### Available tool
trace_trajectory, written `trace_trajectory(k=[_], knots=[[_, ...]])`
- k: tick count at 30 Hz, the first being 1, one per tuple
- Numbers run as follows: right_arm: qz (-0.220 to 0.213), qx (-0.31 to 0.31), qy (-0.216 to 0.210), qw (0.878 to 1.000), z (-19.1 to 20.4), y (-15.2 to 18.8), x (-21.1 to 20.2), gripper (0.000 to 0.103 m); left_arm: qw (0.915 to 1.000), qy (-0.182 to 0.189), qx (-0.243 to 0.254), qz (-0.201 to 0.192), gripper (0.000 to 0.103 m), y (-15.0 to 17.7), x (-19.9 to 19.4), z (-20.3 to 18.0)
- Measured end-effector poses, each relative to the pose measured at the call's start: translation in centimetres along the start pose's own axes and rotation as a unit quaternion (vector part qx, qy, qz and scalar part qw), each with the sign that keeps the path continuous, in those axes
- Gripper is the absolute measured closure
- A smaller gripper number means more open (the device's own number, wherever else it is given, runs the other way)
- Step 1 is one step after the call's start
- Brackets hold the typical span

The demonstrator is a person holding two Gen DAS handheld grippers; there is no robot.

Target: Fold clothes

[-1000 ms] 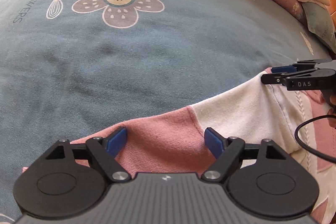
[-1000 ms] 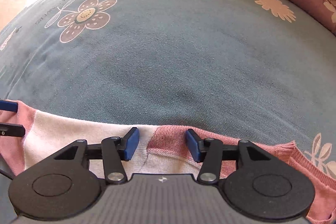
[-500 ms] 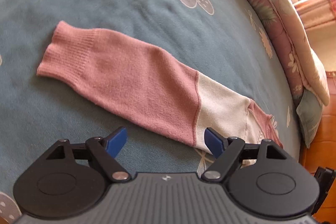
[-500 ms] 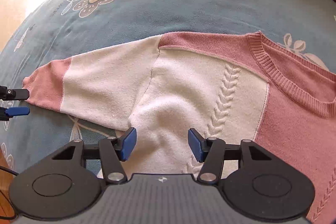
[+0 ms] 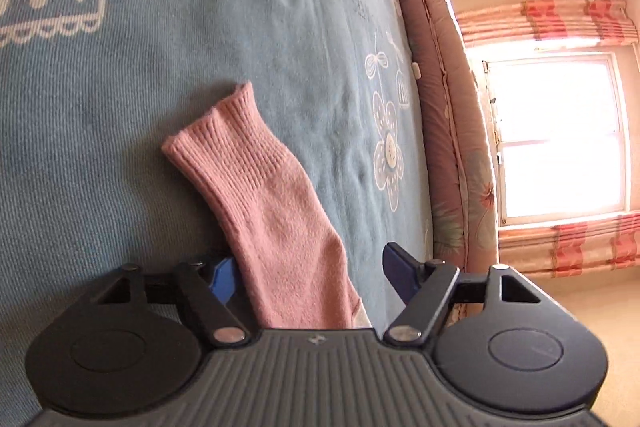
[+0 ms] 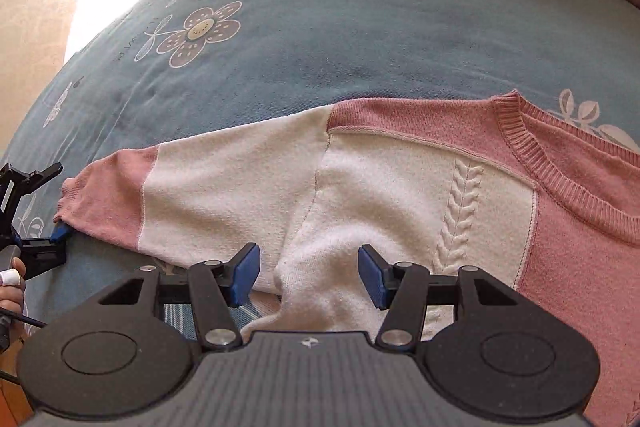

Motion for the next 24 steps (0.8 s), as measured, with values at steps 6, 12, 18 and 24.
trace_trajectory(k=[6, 12, 18, 24], knots=[[0.001, -0.01, -0.016, 1.0, 1.5, -0.4, 0.9, 0.043, 0.9998, 0.019, -0.005, 0.005, 0.05, 0.4, 0.8, 0.3], [0.01, -0.03, -0.025, 0.999, 2.8, -0.6, 1.7, 0.043, 0.9981, 0.002, 0.06, 0.018, 0.073, -0.5, 3.1, -1.0], [0.004, -0.032, -0.018, 0.999, 2.1, -1.1, 1.0, 0.043, 0.9899, -0.073, 0.117, 0.031, 0.1, -1.3, 2.8, -3.0], [0.017, -0.029, 0.0, 0.999, 0.4, -0.2, 0.0, 0.043, 0.9725, -0.069, 0.22, 0.029, 0.1, -4.0, 3.4, -8.5]])
Point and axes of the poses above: each gripper's, at about its wrist camera, not at the fingertips, and x roughly the way its jaws point, z to its left, y to its underside, the point moved 4 cm from there along x, roughly the way its jaws point, and after that the axes turned 7 degrees about -y, right-handed, at the moved point
